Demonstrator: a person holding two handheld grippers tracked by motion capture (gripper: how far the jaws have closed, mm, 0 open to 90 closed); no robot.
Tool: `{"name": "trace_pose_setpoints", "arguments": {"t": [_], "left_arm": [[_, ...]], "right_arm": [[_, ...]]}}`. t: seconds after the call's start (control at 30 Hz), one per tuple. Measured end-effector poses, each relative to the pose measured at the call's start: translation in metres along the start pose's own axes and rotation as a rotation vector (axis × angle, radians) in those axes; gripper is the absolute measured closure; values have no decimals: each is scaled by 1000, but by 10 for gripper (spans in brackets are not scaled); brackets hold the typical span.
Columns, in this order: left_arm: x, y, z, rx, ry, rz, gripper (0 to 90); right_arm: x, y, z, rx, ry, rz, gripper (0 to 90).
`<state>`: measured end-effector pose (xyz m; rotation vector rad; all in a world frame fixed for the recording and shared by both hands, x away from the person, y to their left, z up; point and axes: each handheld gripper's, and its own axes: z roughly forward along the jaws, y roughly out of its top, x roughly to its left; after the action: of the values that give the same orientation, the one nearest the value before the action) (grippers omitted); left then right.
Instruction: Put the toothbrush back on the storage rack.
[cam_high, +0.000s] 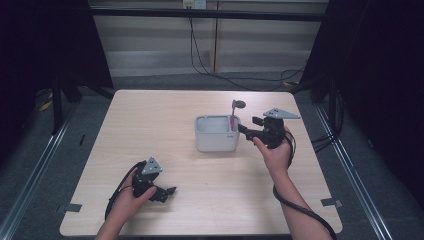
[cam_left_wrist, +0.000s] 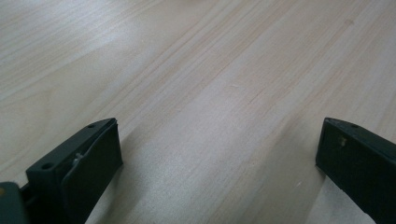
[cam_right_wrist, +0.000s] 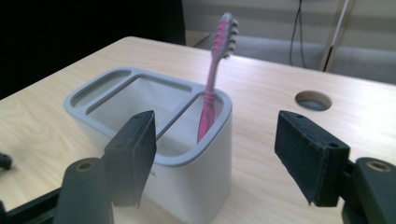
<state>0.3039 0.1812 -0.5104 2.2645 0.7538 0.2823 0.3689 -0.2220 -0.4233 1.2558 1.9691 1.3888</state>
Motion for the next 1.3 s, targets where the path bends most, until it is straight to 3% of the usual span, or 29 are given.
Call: {"name": "trace_pose_setpoints", "arguments": {"t": [0.33, 1.3], "left_arm": [[0, 0, 0, 0, 2, -2, 0], [0, 0, 0, 2, 5, -2, 0]], "right_arm": [[2, 1, -4, 37, 4, -51, 288], [-3, -4, -17, 70, 53, -83, 260]]}}
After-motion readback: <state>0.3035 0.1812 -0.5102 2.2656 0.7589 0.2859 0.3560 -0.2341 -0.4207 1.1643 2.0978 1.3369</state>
